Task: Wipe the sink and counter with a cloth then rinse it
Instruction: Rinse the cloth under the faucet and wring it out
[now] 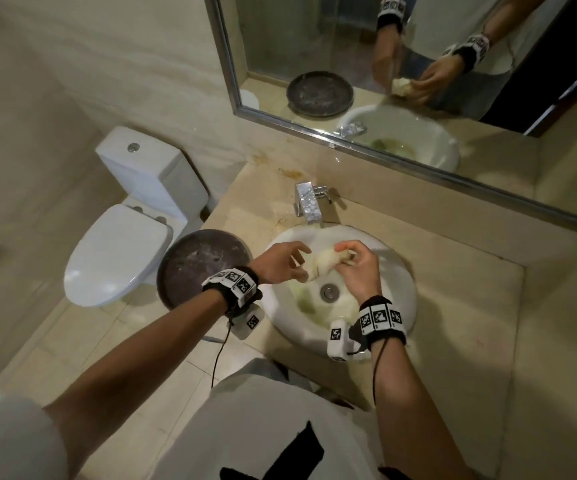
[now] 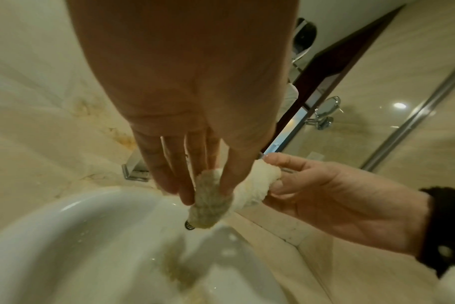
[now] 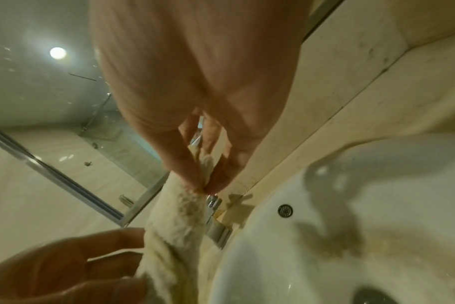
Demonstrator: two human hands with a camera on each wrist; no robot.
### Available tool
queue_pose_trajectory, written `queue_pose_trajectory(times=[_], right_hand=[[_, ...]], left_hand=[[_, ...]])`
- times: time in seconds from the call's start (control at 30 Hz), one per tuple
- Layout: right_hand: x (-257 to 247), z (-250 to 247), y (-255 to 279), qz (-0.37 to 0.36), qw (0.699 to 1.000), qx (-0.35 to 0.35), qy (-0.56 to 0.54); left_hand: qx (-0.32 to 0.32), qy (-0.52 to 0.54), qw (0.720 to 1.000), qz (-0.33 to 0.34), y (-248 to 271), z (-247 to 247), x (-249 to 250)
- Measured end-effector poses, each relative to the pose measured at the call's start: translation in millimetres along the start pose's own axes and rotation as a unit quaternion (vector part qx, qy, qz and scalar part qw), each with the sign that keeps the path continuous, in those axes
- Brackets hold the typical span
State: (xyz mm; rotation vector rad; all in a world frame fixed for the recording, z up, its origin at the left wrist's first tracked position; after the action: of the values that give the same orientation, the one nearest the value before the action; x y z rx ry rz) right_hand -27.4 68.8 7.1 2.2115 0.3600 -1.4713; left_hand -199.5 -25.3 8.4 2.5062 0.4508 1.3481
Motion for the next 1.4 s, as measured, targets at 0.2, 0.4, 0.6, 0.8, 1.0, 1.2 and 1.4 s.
queue_pose_trajectory(times=[0.2, 0.4, 0.6, 0.8, 1.0, 1.2, 1.4], right_hand=[[-20.0, 39.5, 23.2, -0.041, 0.999, 0.011, -0.032], [-53.8, 89.8, 16.9, -0.067, 0.998, -0.020, -0.006], [-77.9, 161.9, 11.1, -0.060, 0.994, -0.077, 0.044], [-86.1, 246.5, 10.3, -0.111, 0.975, -0.111, 0.157], [-80.4, 310.3, 1.5, -0.205, 0.861, -0.204, 0.418], [-44.6, 335.9, -7.8, -0.199, 0.801, -0.251, 0.506], [-37.8, 343.6, -21.4, -0.205, 0.778, -0.246, 0.540]], left_hand=[[0.013, -0.040, 0.999, 0.016, 32.0, -8.3, -17.1], [0.016, 0.018, 1.000, 0.014, 53.1, -44.5, -55.0], [0.027, -0.005, 1.000, -0.005, 74.1, -100.6, -105.0], [0.014, -0.044, 0.998, -0.036, 90.8, -141.5, -173.5], [0.022, -0.119, 0.990, -0.066, 101.8, -164.5, -227.5], [-0.040, -0.167, 0.982, -0.079, 96.4, -144.0, -253.0], [-0.041, -0.179, 0.978, -0.097, 77.5, -135.3, -263.1]])
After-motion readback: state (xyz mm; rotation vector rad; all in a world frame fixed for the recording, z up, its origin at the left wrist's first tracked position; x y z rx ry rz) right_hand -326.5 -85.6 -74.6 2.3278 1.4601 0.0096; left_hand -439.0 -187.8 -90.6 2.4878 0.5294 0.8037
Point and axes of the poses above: each hand's wrist, its own y-axis away from the middle knuckle, its own z-axis out of the palm, x = y × z, the point moved 6 cm from there along -y, towards the middle knuckle, and after that the axes turned 7 degrees about y, right-handed, at the moved point
